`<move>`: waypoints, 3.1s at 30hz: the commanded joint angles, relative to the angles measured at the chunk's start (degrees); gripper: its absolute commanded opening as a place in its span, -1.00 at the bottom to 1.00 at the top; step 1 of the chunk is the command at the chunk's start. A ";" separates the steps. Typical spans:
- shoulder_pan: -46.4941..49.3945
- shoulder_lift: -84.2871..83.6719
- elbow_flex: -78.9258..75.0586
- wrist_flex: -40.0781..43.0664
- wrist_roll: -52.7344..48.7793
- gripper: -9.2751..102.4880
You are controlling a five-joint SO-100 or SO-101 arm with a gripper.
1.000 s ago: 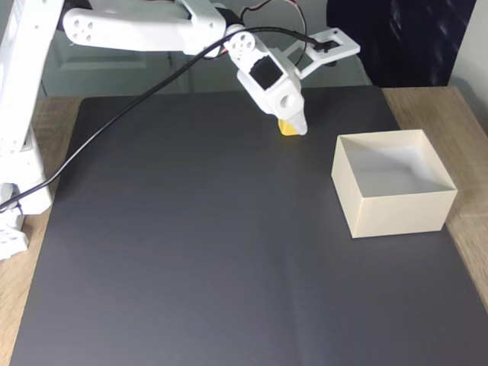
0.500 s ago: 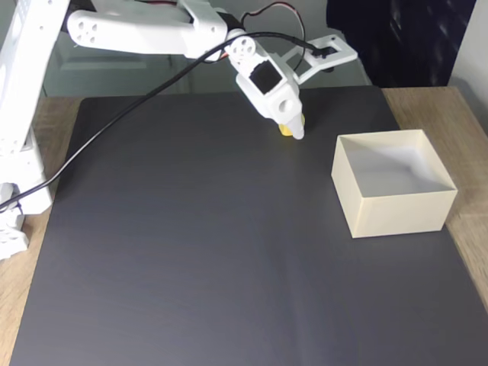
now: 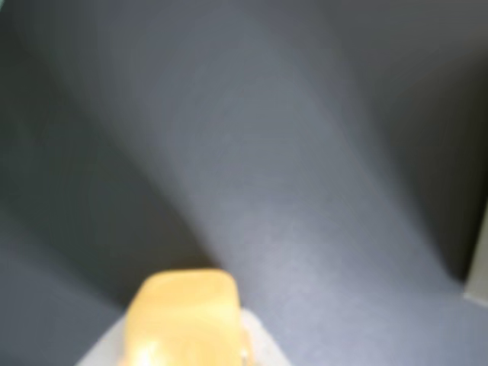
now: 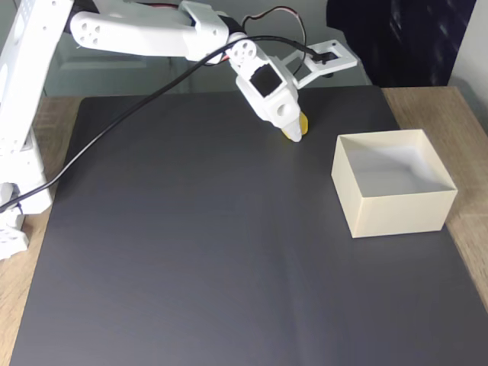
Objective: Grasp a cube block and put it in the white box.
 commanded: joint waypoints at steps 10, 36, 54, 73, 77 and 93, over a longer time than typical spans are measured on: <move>-1.76 -0.26 -5.45 0.09 0.97 -0.83; -3.96 18.11 -6.33 0.18 4.22 -0.84; 13.18 27.16 -5.54 0.09 6.06 -0.84; 22.32 16.61 -7.73 -8.26 6.06 -0.84; 22.50 11.69 -10.90 -10.55 6.42 -0.84; 20.83 4.57 -16.08 -11.16 7.03 -0.82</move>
